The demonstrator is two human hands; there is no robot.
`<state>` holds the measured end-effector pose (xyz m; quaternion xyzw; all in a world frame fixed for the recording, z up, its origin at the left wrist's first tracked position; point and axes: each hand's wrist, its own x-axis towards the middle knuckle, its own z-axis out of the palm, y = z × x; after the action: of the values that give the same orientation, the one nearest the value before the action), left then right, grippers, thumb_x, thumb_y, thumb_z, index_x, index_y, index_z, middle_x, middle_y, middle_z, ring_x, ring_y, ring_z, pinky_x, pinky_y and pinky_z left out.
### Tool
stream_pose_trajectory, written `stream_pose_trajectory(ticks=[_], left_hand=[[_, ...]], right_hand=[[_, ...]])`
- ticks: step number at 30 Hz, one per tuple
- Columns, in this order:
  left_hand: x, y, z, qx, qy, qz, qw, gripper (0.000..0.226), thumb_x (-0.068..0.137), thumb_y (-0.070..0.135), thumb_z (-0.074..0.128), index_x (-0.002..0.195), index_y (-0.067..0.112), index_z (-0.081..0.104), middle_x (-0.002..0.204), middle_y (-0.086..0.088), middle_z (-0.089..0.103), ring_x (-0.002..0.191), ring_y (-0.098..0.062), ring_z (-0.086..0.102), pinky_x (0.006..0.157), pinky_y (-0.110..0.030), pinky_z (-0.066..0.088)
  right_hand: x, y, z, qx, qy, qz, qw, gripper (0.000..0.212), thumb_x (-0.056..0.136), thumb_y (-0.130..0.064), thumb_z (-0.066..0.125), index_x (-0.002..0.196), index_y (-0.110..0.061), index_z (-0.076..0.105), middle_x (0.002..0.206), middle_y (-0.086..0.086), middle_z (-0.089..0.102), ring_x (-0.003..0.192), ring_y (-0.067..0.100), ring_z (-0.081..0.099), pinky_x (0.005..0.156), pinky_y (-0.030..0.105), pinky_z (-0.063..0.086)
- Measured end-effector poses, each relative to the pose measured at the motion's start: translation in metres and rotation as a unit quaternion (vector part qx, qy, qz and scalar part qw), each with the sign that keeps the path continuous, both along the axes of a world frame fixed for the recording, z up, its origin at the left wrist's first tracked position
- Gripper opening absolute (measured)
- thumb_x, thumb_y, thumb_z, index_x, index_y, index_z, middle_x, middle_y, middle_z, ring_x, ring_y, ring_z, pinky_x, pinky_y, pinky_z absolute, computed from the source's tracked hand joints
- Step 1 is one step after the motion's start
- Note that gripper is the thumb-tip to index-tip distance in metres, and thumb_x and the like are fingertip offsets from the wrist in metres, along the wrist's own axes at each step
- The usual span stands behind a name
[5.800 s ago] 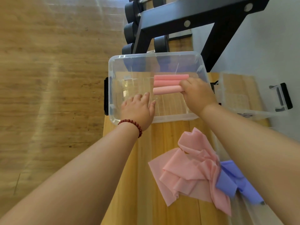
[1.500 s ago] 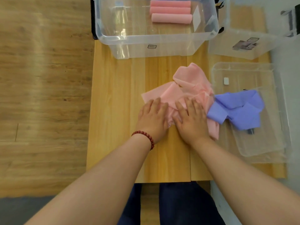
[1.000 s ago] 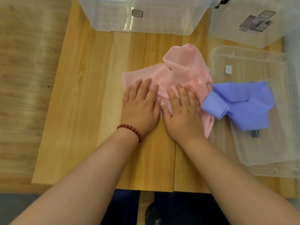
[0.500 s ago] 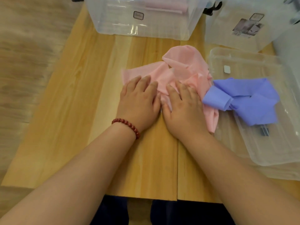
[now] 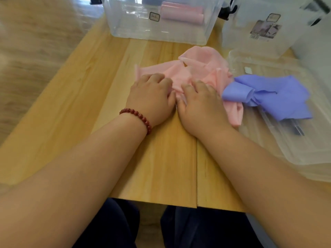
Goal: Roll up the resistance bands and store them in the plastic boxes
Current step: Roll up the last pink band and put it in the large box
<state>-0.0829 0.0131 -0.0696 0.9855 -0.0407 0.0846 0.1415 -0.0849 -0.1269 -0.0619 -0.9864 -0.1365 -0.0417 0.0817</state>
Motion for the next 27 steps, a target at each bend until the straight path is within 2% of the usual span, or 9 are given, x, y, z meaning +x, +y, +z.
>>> stream_pose_trajectory(ticks=[5, 7, 12, 15, 18, 22, 27], left_hand=[[-0.009, -0.006, 0.008, 0.026, -0.013, 0.01, 1.0, 0.037, 0.098, 0.038, 0.041, 0.122, 0.019, 0.062, 0.132, -0.003, 0.058, 0.126, -0.028, 0.046, 0.098, -0.041, 0.037], [-0.012, -0.008, 0.011, 0.028, -0.021, 0.003, 0.999, 0.036, 0.098, 0.035, 0.042, 0.119, 0.016, 0.064, 0.13, -0.003, 0.06, 0.125, -0.027, 0.047, 0.096, -0.04, 0.039], [-0.02, -0.014, 0.018, 0.042, 0.002, 0.005, 0.999, 0.037, 0.099, 0.036, 0.039, 0.12, 0.016, 0.062, 0.128, -0.003, 0.061, 0.129, -0.025, 0.043, 0.098, -0.041, 0.041], [-0.034, -0.023, 0.02, 0.024, 0.008, 0.013, 1.0, 0.034, 0.1, 0.035, 0.038, 0.123, 0.017, 0.057, 0.127, -0.005, 0.059, 0.124, -0.026, 0.046, 0.095, -0.04, 0.041], [-0.049, -0.03, 0.02, 0.016, 0.01, 0.013, 1.0, 0.037, 0.101, 0.032, 0.038, 0.134, 0.021, 0.05, 0.131, -0.008, 0.055, 0.124, -0.03, 0.045, 0.096, -0.041, 0.041], [-0.064, -0.032, 0.015, 0.006, -0.01, 0.017, 1.0, 0.032, 0.099, 0.032, 0.041, 0.123, 0.022, 0.059, 0.126, -0.009, 0.056, 0.12, -0.031, 0.046, 0.091, -0.038, 0.041], [-0.076, -0.033, 0.016, 0.015, -0.009, 0.02, 1.0, 0.034, 0.1, 0.034, 0.04, 0.124, 0.022, 0.06, 0.128, -0.008, 0.055, 0.12, -0.03, 0.046, 0.094, -0.04, 0.042]], right_hand=[[-0.006, 0.001, 0.005, -0.008, 0.014, -0.002, 1.0, 0.045, 0.104, -0.039, 0.034, 0.139, -0.016, 0.047, 0.149, 0.015, 0.039, 0.13, 0.035, 0.038, 0.107, 0.042, 0.028], [-0.011, -0.002, 0.009, -0.029, 0.025, 0.003, 0.999, 0.048, 0.104, -0.04, 0.033, 0.145, -0.016, 0.04, 0.152, 0.014, 0.035, 0.134, 0.033, 0.036, 0.108, 0.04, 0.027], [-0.028, -0.02, 0.013, -0.039, 0.062, 0.01, 0.997, 0.058, 0.105, -0.044, 0.027, 0.156, -0.017, 0.02, 0.163, 0.009, 0.018, 0.147, 0.028, 0.021, 0.119, 0.04, 0.014], [-0.04, -0.029, 0.012, -0.027, 0.067, 0.021, 0.997, 0.056, 0.106, -0.039, 0.028, 0.156, -0.015, 0.019, 0.163, 0.01, 0.018, 0.148, 0.027, 0.019, 0.119, 0.037, 0.012], [-0.053, -0.035, 0.013, 0.006, 0.073, 0.027, 0.997, 0.052, 0.107, -0.029, 0.028, 0.156, -0.016, 0.019, 0.164, 0.008, 0.016, 0.15, 0.024, 0.014, 0.12, 0.036, 0.012], [-0.073, -0.038, 0.015, 0.023, 0.084, 0.034, 0.996, 0.052, 0.107, -0.027, 0.028, 0.157, -0.019, 0.015, 0.165, 0.006, 0.008, 0.151, 0.021, 0.009, 0.12, 0.035, 0.014], [-0.09, -0.045, 0.016, 0.053, 0.089, 0.042, 0.994, 0.052, 0.107, -0.028, 0.029, 0.157, -0.021, 0.015, 0.165, 0.002, 0.008, 0.151, 0.02, 0.009, 0.12, 0.037, 0.016]])
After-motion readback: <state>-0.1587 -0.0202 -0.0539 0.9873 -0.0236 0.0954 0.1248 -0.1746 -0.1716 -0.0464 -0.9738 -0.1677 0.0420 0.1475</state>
